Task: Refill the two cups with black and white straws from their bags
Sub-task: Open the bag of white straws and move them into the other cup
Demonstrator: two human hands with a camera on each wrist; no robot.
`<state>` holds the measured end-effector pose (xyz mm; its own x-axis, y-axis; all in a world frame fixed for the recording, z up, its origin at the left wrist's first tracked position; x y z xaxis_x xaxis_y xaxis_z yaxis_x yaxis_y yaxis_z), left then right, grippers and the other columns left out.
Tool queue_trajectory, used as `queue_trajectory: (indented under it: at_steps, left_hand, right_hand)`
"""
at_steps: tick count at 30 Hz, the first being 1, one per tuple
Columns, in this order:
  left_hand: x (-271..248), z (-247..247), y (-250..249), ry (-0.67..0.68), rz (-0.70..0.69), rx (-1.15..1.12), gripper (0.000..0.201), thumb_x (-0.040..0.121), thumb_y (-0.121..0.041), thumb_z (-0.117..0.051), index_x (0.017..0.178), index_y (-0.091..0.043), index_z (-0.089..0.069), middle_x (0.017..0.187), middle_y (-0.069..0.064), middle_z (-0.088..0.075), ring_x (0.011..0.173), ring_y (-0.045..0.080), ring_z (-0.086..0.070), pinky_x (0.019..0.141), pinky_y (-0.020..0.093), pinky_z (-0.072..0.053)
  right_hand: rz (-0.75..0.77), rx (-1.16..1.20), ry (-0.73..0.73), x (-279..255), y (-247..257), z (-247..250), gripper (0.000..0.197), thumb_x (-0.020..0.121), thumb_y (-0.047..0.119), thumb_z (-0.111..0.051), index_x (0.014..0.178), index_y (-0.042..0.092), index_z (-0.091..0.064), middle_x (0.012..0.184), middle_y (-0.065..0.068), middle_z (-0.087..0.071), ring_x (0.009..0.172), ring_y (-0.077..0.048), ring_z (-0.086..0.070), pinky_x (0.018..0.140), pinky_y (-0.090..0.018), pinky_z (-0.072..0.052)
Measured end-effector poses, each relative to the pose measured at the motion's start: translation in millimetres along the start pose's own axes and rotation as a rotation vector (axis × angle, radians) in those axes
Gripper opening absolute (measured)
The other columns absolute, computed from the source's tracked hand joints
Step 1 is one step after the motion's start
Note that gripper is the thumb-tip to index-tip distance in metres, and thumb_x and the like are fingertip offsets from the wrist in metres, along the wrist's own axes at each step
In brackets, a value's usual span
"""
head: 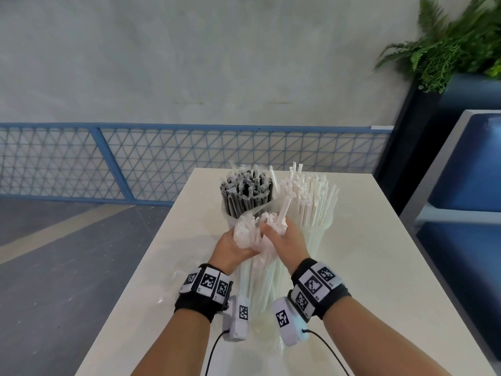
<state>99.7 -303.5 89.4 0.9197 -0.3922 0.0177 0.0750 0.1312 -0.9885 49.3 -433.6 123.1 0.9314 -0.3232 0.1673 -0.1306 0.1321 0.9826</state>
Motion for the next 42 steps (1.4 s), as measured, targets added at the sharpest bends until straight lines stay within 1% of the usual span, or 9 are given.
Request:
queue_trajectory:
  at_steps: [7,15,19,22,28,31,34,37,42]
  left_hand:
    - [1,0,2,-0.029,-0.021,-0.053,0.055,0.057,-0.018,-0.084,0.107,-0.010,-0.062,0.101,0.006,-0.069,0.085,0.003,-0.066,0.076,0.016,-0.053]
    - [-1,-3,5,-0.075,-0.027,0.014,0.054,0.061,-0.012,-0.081,0.111,-0.009,-0.061,0.100,0.005,-0.067,0.102,0.022,-0.064,0.074,0.013,-0.051]
    - [-2,-3,-17,-0.023,-0.118,-0.110,0.053,0.069,-0.002,-0.075,0.115,-0.016,-0.056,0.106,-0.004,-0.066,0.096,-0.002,-0.063,0.077,0.010,-0.048]
    - [0,-5,-15,0.045,-0.098,-0.184,0.061,0.057,-0.010,-0.079,0.113,-0.012,-0.055,0.099,-0.008,-0.068,0.090,-0.003,-0.065,0.075,0.015,-0.051]
    - [1,-9,3,0.096,-0.020,-0.084,0.068,0.062,0.017,-0.074,0.123,0.003,-0.050,0.103,0.003,-0.063,0.086,-0.003,-0.066,0.068,0.014,-0.052]
    - [6,-6,2,0.033,-0.024,-0.046,0.064,0.054,-0.007,-0.081,0.113,-0.003,-0.057,0.097,-0.001,-0.064,0.086,0.005,-0.064,0.073,0.013,-0.051]
    - [5,-2,4,-0.021,0.009,-0.074,0.053,0.062,0.003,-0.079,0.110,-0.003,-0.059,0.097,0.001,-0.065,0.085,0.001,-0.065,0.076,0.017,-0.053]
    - [4,-1,5,-0.018,0.020,-0.071,0.047,0.066,0.009,-0.074,0.109,-0.003,-0.060,0.099,0.009,-0.066,0.097,0.022,-0.062,0.080,0.023,-0.054]
    - [1,-11,-1,0.106,0.008,0.021,0.061,0.055,-0.001,-0.085,0.106,-0.021,-0.059,0.098,-0.004,-0.067,0.088,0.000,-0.063,0.079,0.016,-0.051]
  right_hand:
    - [0.049,-0.250,0.182,-1,2,3,0.032,0.079,0.017,-0.071,0.104,0.026,-0.054,0.087,0.018,-0.058,0.082,0.004,-0.056,0.068,-0.002,-0.043]
    - [-0.114,-0.405,0.272,-7,-13,5,0.033,0.083,0.034,-0.065,0.109,0.014,-0.063,0.106,-0.008,-0.065,0.096,-0.021,-0.061,0.072,-0.021,-0.046]
    - [0.038,-0.316,0.134,-8,10,7,0.024,0.087,0.026,-0.061,0.105,0.010,-0.063,0.094,-0.001,-0.067,0.084,-0.010,-0.062,0.071,-0.015,-0.046]
    - [0.049,-0.354,0.102,-9,12,3,0.007,0.085,0.023,-0.064,0.089,0.017,-0.063,0.078,0.010,-0.060,0.071,0.002,-0.055,0.063,-0.006,-0.043]
    - [-0.027,-0.565,0.156,-9,3,-4,0.031,0.087,0.026,-0.061,0.106,0.001,-0.063,0.102,-0.015,-0.068,0.097,-0.026,-0.062,0.085,-0.031,-0.048]
    - [-0.040,-0.356,0.110,-8,13,0,0.014,0.088,0.018,-0.060,0.091,0.005,-0.064,0.091,-0.012,-0.066,0.084,-0.022,-0.061,0.067,-0.021,-0.047]
    - [-0.005,-0.142,0.016,-2,32,9,0.014,0.087,0.018,-0.061,0.075,0.019,-0.055,0.076,0.003,-0.062,0.065,-0.010,-0.057,0.061,-0.019,-0.046]
    - [-0.001,0.004,-0.064,12,52,23,0.017,0.087,0.025,-0.059,0.077,0.012,-0.058,0.070,0.002,-0.065,0.057,-0.003,-0.058,0.061,-0.021,-0.050]
    - [0.030,0.282,-0.174,29,72,40,0.023,0.090,0.013,-0.053,0.068,0.010,-0.058,0.062,-0.003,-0.061,0.060,-0.019,-0.058,0.065,-0.035,-0.050]
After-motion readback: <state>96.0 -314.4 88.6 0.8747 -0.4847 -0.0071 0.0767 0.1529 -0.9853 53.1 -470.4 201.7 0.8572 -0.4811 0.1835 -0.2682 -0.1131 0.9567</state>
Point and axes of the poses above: each hand's wrist, its own x-axis towards the middle knuckle, its own z-axis out of the back of the hand, y = z × x, the point moved 3 cm from there along x, towards the middle knuckle
